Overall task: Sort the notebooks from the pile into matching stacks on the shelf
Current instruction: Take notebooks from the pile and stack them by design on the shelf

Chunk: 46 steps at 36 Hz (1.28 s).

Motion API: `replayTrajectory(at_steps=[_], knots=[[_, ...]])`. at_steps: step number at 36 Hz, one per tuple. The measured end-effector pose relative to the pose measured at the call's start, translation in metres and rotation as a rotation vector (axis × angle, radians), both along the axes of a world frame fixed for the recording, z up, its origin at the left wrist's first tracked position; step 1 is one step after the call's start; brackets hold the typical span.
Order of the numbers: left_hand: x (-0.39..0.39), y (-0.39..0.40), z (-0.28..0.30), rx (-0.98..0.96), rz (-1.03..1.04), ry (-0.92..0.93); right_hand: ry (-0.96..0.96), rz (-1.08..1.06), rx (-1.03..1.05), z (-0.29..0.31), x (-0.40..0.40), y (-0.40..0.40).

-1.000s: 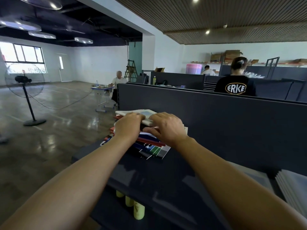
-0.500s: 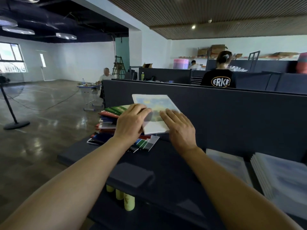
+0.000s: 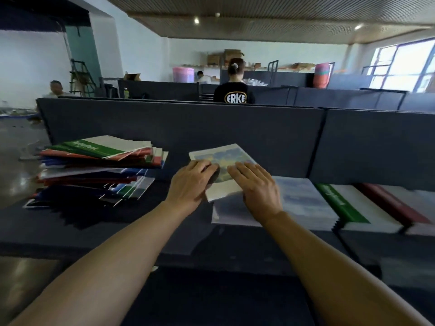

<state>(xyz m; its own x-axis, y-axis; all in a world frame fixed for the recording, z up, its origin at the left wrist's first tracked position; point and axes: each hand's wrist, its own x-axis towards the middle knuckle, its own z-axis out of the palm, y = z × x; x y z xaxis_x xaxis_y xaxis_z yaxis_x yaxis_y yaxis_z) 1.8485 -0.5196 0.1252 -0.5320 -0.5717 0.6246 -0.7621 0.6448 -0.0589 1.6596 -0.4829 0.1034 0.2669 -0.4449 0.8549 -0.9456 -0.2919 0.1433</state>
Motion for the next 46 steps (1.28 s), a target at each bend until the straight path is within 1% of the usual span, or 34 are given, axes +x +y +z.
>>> replayTrajectory(at_steps=[5, 9, 11, 15, 19, 23, 25, 31, 36, 40, 41, 44, 46], knots=[[-0.052, 0.012, -0.009, 0.087, -0.128, 0.043, -0.013, -0.168, 0.021, -0.015, -0.04, 0.033], [-0.092, 0.027, -0.024, 0.095, -0.25, 0.047, -0.025, -0.31, 0.047, -0.024, -0.072, 0.065], [-0.114, 0.034, -0.03, 0.083, -0.355, 0.048, -0.026, -0.351, 0.038, -0.028, -0.09, 0.081], [-0.154, 0.053, -0.036, 0.013, -0.446, 0.005, -0.011, -0.413, 0.031, -0.034, -0.129, 0.115], [-0.199, 0.078, -0.037, 0.072, -0.53, -0.003, -0.052, -0.462, 0.068, -0.043, -0.174, 0.146], [-0.249, 0.105, -0.038, 0.022, -0.584, 0.03, -0.052, -0.503, 0.058, -0.042, -0.215, 0.182], [-0.278, 0.117, -0.04, -0.034, -0.595, 0.036, -0.053, -0.514, 0.056, -0.04, -0.236, 0.2], [-0.367, 0.159, -0.043, -0.132, -0.607, 0.06, -0.02, -0.58, 0.1, -0.038, -0.324, 0.25], [-0.428, 0.195, -0.045, -0.058, -0.617, 0.072, -0.017, -0.571, 0.084, -0.038, -0.385, 0.283], [-0.465, 0.209, -0.052, -0.008, -0.632, 0.008, -0.032, -0.535, 0.13, -0.049, -0.425, 0.298], [-0.473, 0.211, -0.054, -0.012, -0.629, -0.006, -0.041, -0.535, 0.138, -0.052, -0.433, 0.301], [-0.497, 0.22, -0.058, -0.066, -0.657, 0.044, -0.036, -0.531, 0.117, -0.061, -0.457, 0.305], [-0.515, 0.219, -0.061, -0.09, -0.639, 0.052, -0.036, -0.536, 0.094, -0.064, -0.473, 0.306]])
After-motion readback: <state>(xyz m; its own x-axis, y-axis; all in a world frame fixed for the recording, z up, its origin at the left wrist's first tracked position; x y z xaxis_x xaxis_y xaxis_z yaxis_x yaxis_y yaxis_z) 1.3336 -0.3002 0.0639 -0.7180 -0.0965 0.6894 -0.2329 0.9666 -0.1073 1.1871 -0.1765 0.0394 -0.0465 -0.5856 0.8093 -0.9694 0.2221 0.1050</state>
